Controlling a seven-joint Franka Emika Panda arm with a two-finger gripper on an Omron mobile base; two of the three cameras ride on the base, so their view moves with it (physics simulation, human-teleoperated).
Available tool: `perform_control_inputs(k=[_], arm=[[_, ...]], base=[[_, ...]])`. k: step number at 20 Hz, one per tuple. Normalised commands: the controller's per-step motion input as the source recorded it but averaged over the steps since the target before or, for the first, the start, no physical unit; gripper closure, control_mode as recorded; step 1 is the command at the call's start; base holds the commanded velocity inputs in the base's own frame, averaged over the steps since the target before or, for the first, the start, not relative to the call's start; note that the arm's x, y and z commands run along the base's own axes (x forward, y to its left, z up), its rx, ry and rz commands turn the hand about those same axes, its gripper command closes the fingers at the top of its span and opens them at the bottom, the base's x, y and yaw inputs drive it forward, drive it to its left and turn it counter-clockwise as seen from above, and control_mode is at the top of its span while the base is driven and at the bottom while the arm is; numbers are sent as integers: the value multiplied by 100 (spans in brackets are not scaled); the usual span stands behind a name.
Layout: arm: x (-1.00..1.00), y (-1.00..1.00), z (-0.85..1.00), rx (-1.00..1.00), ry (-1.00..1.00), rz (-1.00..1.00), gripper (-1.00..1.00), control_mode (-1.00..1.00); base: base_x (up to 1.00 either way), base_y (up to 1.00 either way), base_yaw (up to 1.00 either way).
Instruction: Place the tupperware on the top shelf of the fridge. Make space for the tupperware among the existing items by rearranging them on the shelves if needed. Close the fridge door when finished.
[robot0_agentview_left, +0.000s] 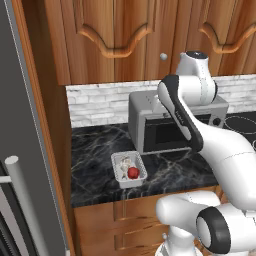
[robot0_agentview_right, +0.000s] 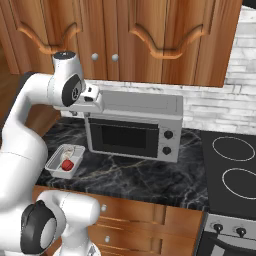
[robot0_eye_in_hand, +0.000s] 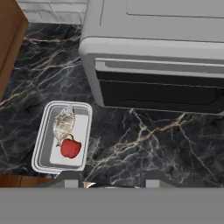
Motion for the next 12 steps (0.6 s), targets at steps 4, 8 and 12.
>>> perform_control_inputs(k=[4,8,12], arm=[[-4,0,-26,0,0,-1,-100,-100],[-8,6,-77,0,0,0,-100,-100],[0,24,-83,0,0,0,-100,-100]], base=[[0,0,0],[0,0,0],[0,0,0]])
